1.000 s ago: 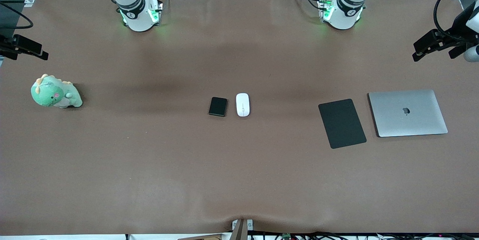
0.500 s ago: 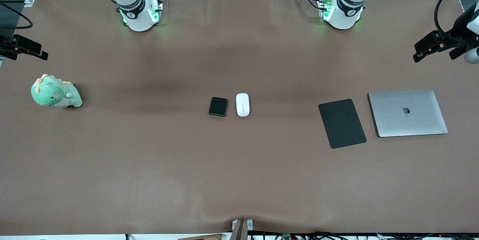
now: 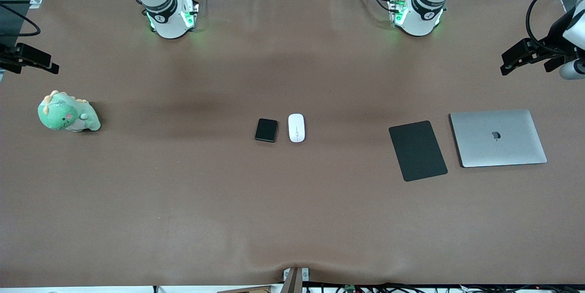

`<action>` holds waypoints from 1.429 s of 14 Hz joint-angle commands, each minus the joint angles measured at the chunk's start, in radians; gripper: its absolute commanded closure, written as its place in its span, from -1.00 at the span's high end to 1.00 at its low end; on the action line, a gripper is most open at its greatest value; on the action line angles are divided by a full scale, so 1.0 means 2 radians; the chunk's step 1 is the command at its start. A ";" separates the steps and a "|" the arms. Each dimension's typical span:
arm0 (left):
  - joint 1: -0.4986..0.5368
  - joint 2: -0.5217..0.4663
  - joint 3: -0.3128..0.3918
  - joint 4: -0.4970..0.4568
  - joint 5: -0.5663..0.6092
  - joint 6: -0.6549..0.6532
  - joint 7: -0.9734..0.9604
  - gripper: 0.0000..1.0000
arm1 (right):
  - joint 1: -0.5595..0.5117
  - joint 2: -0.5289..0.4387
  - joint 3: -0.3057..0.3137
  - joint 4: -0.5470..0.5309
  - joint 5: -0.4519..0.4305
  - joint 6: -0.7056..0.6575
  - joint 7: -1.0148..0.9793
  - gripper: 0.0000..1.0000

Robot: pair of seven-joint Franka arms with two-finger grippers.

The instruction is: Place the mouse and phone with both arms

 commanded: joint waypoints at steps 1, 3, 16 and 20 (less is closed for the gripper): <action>0.000 0.013 -0.017 0.002 -0.003 0.016 -0.009 1.00 | -0.009 0.009 0.005 0.014 0.007 -0.008 -0.005 1.00; -0.001 0.031 -0.043 0.002 -0.003 0.038 -0.029 1.00 | -0.010 0.010 0.005 0.014 0.007 -0.008 -0.006 1.00; -0.141 0.206 -0.125 -0.038 0.038 0.252 -0.275 1.00 | -0.010 0.013 0.005 0.018 0.007 -0.009 -0.007 1.00; -0.184 0.268 -0.125 -0.037 0.061 0.319 -0.334 1.00 | -0.010 0.018 0.005 0.017 0.006 -0.008 -0.007 1.00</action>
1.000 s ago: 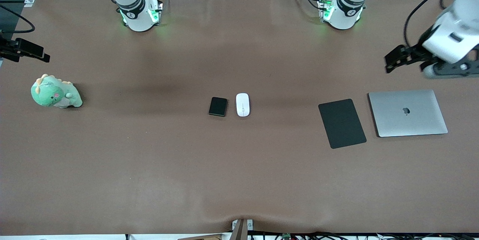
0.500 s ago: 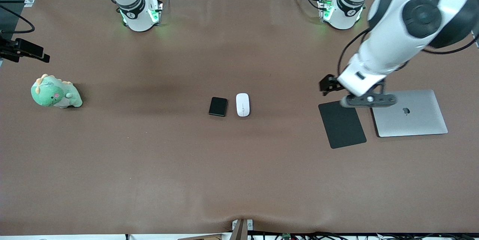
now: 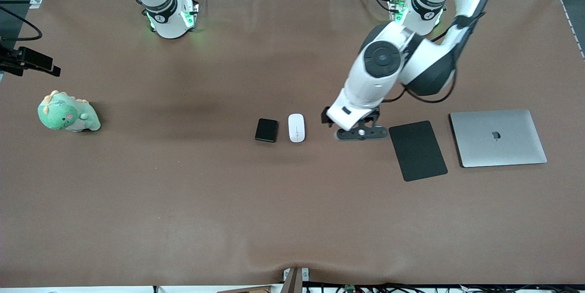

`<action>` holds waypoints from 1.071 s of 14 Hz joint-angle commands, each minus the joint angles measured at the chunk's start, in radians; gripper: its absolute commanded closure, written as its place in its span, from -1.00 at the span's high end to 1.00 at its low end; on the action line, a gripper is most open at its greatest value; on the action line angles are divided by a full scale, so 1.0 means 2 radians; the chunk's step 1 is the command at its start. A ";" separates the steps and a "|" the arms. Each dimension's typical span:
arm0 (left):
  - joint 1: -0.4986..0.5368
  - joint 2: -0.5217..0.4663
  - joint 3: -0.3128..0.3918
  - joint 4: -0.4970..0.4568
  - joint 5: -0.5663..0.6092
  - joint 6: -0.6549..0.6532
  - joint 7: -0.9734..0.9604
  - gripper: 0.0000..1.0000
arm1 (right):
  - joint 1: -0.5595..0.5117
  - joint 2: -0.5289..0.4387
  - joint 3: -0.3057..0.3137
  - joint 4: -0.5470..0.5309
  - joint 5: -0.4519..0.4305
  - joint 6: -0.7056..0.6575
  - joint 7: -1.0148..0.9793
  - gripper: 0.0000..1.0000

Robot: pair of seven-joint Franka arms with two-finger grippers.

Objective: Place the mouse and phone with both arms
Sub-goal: 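Reach the left gripper down toward the white mouse, then grasp the white mouse with the left gripper and lift it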

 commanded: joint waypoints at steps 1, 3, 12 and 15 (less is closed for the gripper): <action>-0.022 0.039 0.000 0.007 0.016 0.041 -0.036 1.00 | -0.011 0.014 0.005 0.014 0.006 -0.008 -0.006 1.00; -0.042 0.066 0.000 0.007 0.016 0.068 -0.066 1.00 | -0.009 0.015 0.005 0.013 0.006 -0.008 -0.006 1.00; -0.096 0.167 0.006 0.013 0.076 0.181 -0.163 1.00 | -0.005 0.027 0.005 0.008 0.000 -0.016 -0.002 1.00; -0.106 0.183 0.013 0.015 0.076 0.191 -0.170 0.90 | -0.007 0.032 0.005 0.009 0.000 -0.016 -0.002 1.00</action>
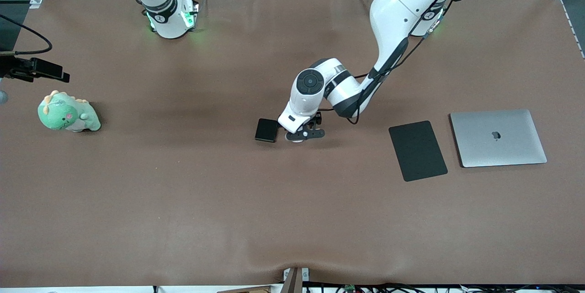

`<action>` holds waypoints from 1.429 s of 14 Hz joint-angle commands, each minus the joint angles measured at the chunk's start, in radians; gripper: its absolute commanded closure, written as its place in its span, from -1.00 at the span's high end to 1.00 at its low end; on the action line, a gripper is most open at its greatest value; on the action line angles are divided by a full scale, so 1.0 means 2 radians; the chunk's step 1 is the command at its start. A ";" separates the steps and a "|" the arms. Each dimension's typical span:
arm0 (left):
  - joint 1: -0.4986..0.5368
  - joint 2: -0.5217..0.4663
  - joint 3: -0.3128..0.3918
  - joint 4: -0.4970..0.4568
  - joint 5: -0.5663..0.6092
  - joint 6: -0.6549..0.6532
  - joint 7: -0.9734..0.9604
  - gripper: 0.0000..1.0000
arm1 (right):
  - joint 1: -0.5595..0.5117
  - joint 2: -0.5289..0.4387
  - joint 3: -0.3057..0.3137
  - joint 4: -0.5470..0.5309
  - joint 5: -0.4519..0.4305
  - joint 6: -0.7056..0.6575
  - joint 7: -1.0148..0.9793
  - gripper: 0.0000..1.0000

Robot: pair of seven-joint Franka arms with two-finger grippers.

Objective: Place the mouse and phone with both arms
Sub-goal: 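Grasp the white mouse with the left gripper and lift it, then lower the mouse onto the pad while the right gripper reaches out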

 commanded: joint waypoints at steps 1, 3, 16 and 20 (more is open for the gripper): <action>-0.016 0.016 0.013 0.012 0.016 0.016 -0.032 0.85 | -0.008 0.005 0.004 0.008 0.001 -0.008 -0.001 1.00; -0.027 0.017 0.023 0.012 0.016 0.016 -0.038 0.41 | -0.009 0.006 0.004 0.008 0.001 -0.008 -0.001 1.00; 0.136 -0.158 0.020 -0.067 0.058 -0.162 0.180 -1.00 | 0.065 0.033 0.004 0.004 0.001 -0.038 0.003 1.00; 0.238 -0.188 0.019 -0.137 0.058 -0.133 0.233 -1.00 | 0.087 0.052 0.005 0.004 0.040 -0.017 0.043 1.00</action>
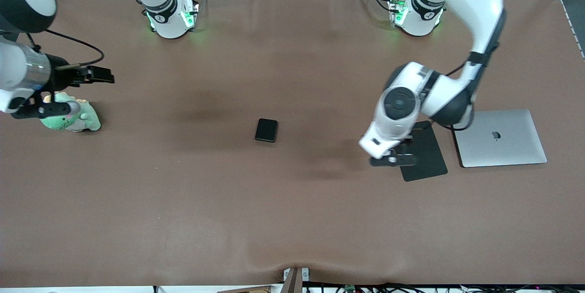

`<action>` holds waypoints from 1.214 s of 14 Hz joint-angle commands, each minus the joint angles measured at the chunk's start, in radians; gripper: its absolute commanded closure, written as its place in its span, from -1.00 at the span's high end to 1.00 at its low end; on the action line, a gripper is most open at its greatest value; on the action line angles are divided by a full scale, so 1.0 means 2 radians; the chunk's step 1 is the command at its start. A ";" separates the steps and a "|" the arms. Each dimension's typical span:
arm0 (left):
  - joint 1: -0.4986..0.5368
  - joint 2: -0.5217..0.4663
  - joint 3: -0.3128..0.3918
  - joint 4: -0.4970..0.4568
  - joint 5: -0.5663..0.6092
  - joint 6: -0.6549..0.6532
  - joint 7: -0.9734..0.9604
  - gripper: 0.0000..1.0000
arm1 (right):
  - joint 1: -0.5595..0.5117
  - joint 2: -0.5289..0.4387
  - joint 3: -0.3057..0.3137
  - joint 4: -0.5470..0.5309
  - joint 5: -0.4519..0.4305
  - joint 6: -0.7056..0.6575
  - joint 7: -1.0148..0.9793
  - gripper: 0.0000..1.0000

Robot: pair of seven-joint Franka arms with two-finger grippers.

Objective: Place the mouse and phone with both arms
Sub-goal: 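Lower the mouse onto the pad while the right gripper reaches out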

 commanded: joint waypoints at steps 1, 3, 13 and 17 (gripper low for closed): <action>0.064 -0.026 -0.007 -0.078 0.009 0.064 0.015 -1.00 | 0.019 0.013 -0.003 0.005 0.022 0.013 0.057 1.00; 0.094 -0.021 -0.007 -0.114 0.009 0.131 0.028 -1.00 | 0.042 0.017 -0.003 0.004 0.024 0.026 0.100 1.00; 0.141 0.012 -0.007 -0.159 0.009 0.228 0.035 -1.00 | 0.127 0.050 -0.003 -0.042 0.041 0.128 0.219 1.00; 0.142 0.029 -0.007 -0.149 0.009 0.244 0.038 -0.81 | 0.159 0.057 -0.003 -0.087 0.041 0.207 0.257 1.00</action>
